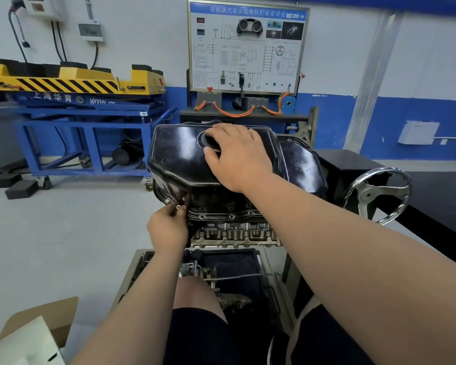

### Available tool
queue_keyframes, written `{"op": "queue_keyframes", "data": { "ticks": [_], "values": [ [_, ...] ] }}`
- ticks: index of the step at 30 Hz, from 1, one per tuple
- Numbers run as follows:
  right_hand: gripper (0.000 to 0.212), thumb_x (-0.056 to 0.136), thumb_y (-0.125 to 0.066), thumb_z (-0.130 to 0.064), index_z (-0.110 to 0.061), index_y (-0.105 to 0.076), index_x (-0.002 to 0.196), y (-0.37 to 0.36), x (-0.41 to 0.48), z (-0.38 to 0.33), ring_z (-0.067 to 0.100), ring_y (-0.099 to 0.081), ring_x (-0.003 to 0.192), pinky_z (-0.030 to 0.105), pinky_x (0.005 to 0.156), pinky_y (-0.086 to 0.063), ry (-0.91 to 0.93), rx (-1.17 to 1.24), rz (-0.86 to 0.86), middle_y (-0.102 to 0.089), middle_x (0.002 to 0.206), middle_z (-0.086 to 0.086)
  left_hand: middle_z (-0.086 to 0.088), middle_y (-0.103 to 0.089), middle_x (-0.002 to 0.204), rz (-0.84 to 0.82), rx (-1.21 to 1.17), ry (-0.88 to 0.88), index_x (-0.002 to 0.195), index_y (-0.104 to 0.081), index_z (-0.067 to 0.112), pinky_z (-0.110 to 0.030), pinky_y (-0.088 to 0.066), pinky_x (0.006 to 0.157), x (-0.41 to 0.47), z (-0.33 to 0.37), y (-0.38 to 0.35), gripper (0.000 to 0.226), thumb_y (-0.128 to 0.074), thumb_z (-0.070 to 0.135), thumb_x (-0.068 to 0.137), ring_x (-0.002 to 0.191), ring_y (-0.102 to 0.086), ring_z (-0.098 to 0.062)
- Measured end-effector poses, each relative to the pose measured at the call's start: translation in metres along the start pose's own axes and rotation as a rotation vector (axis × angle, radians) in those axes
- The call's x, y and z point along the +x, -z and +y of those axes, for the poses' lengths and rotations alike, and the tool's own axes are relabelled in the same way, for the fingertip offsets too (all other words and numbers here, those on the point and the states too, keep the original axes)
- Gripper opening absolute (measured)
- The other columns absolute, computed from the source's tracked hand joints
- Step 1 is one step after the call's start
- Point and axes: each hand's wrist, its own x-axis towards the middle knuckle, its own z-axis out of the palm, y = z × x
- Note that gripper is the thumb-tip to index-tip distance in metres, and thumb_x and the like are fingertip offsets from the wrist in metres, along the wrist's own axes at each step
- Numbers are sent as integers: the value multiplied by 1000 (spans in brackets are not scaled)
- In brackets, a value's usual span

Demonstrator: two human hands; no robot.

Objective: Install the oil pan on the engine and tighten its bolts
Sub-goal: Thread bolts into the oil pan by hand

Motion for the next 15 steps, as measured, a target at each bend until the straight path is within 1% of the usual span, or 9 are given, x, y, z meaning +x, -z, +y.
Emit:
{"op": "queue_keyframes", "data": {
  "ticks": [3,6,8,9,11,13,14,15],
  "values": [
    [47,93,-35,-46,-31,-43,137,0,0,0,17,-32,133,43,114,-19,1,4,4,-41,144,-8,-10,-72,86,58,-11,35,107,-73,12,-25,-36,68,0,0,-1,23,-62,23,89,75,-54,-19],
    [47,93,-36,-46,-30,-44,136,0,-1,0,16,-32,133,42,114,-19,1,11,7,-41,143,-9,-5,-72,85,79,-34,47,108,-73,14,-24,-37,71,2,-2,-1,25,-64,25,88,77,-56,-16],
    [47,93,-36,-46,-30,-44,136,0,-1,0,16,-32,133,42,114,-18,-1,12,7,-41,143,-9,-7,-72,85,81,-35,11,107,-73,13,-24,-36,70,2,-4,-1,24,-63,24,89,77,-57,-17],
    [47,93,-36,-46,-30,-44,136,0,-1,0,16,-32,133,41,114,-18,-2,12,6,-41,144,-9,-9,-71,86,73,-17,-27,107,-73,12,-26,-36,69,1,-6,-2,23,-62,23,90,78,-59,-20],
    [47,93,-36,-45,-30,-43,137,1,-1,0,16,-31,134,41,114,-17,-2,12,0,-41,144,-9,-12,-64,89,40,61,-112,111,-70,9,-28,-36,71,-2,-11,-4,25,-58,21,93,82,-57,-26],
    [47,94,-36,-45,-30,-43,137,2,-1,0,17,-31,134,42,114,-18,-3,11,-6,-40,144,-9,-10,-54,96,17,126,-118,121,-65,12,-34,-37,81,-6,-14,-6,30,-54,22,96,89,-55,-28],
    [47,94,-36,-45,-30,-43,137,2,-1,-1,17,-31,134,42,114,-18,-4,10,-7,-40,145,-9,-7,-50,98,15,145,-91,124,-63,15,-37,-35,87,-8,-15,-7,31,-52,24,97,93,-55,-28],
    [46,94,-36,-45,-30,-43,137,2,-1,-1,17,-31,134,42,114,-17,-5,8,-9,-40,145,-9,-4,-46,98,21,153,-64,125,-63,18,-38,-32,91,-9,-14,-9,32,-50,26,97,95,-54,-27]
  ]
}}
